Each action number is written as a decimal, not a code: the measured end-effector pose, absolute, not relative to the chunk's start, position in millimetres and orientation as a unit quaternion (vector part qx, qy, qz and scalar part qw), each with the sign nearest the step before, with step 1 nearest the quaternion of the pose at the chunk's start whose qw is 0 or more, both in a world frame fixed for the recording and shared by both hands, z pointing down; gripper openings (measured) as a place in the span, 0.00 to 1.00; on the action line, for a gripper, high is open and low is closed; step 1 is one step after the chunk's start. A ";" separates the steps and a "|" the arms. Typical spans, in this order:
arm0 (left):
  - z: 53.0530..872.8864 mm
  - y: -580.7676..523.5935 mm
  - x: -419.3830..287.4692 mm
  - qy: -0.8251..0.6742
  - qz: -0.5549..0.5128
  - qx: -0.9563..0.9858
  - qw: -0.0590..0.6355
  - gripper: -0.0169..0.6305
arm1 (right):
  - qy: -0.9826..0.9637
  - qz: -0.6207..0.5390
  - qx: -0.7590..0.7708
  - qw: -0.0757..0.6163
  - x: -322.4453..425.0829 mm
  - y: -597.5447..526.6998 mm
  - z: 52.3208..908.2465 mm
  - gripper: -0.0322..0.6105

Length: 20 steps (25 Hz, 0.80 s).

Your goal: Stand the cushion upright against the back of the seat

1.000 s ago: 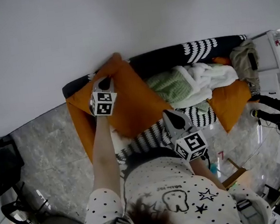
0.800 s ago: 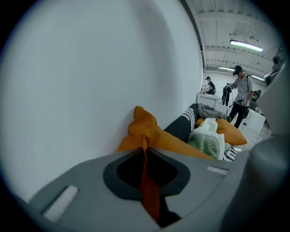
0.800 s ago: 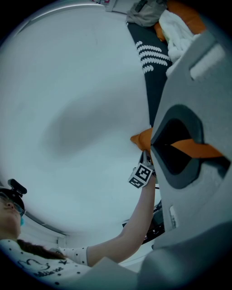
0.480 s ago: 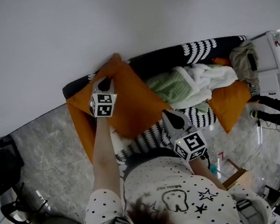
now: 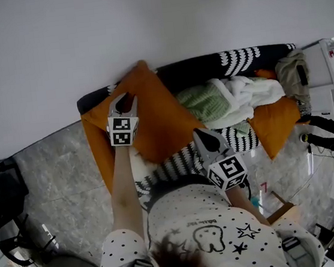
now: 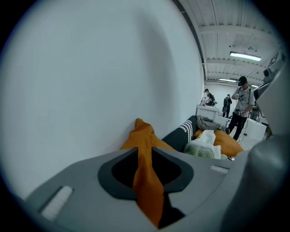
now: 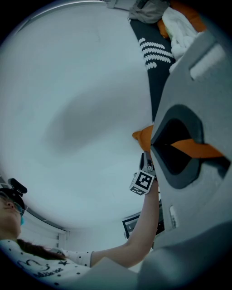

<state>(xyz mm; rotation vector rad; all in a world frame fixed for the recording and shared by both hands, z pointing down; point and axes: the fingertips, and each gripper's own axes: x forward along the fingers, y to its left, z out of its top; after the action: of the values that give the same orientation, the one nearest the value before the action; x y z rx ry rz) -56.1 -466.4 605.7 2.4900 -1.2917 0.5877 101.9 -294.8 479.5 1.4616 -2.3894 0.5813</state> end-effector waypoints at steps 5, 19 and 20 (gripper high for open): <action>591.5 -453.8 -64.4 -0.460 0.204 0.856 0.117 0.14 | -0.832 0.196 0.502 0.136 99.6 -290.7 476.8 0.05; 530.7 -404.6 -70.5 -0.505 0.183 0.839 0.094 0.03 | -0.851 0.169 0.482 0.121 88.2 -276.9 459.8 0.05; 524.3 -398.9 -70.3 -0.507 0.178 0.839 0.091 0.03 | -0.852 0.167 0.482 0.120 88.5 -275.5 458.8 0.05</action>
<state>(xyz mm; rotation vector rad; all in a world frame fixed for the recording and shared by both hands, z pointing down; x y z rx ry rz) -70.3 -398.9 524.3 2.4928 -1.5058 0.5305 88.5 -275.5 458.8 1.4071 -2.4890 0.4891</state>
